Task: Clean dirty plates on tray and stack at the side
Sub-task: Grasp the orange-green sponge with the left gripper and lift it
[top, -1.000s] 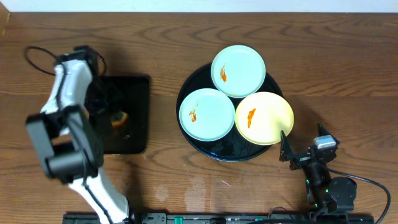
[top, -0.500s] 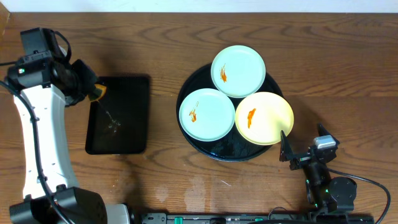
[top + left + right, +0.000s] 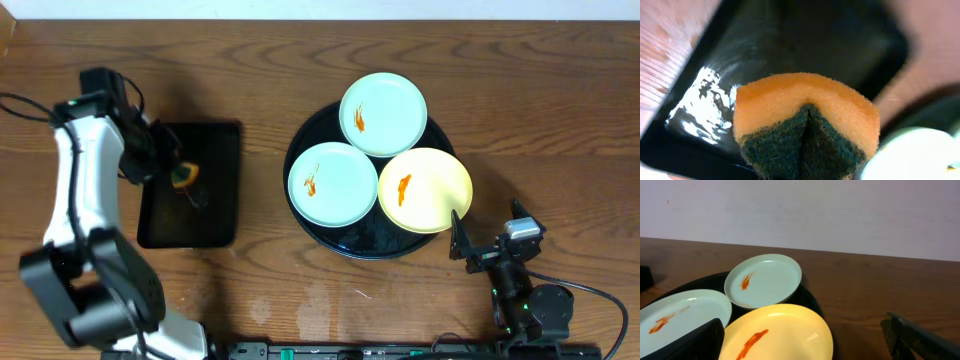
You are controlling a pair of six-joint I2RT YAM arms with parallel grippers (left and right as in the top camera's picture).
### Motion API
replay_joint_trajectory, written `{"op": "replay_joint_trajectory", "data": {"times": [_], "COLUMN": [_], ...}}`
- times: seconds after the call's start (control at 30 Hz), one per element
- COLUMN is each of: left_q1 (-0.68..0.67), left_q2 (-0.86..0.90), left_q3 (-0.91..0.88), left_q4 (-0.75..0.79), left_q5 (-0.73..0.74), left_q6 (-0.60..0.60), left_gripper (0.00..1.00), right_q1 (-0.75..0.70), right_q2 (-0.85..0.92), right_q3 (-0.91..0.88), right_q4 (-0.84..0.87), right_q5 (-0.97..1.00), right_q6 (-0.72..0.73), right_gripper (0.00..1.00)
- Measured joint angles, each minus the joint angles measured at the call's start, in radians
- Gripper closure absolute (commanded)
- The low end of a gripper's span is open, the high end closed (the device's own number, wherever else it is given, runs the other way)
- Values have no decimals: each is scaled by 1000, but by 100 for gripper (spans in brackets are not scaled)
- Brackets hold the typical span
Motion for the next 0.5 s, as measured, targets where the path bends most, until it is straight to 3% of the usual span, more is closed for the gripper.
{"op": "replay_joint_trajectory", "data": {"times": [0.27, 0.5], "left_q1": [0, 23], "left_q2": [-254, -109], "left_q3": [119, 80], "left_q4": [-8, -9], "left_q5": [16, 77], "left_q6": [-82, -175], "left_gripper": [93, 93], "right_q1": [0, 0], "right_q2": [0, 0], "right_q3": [0, 0], "right_q4": [0, 0], "right_q5": [0, 0], "right_q6": [0, 0], "right_gripper": [1, 1]}}
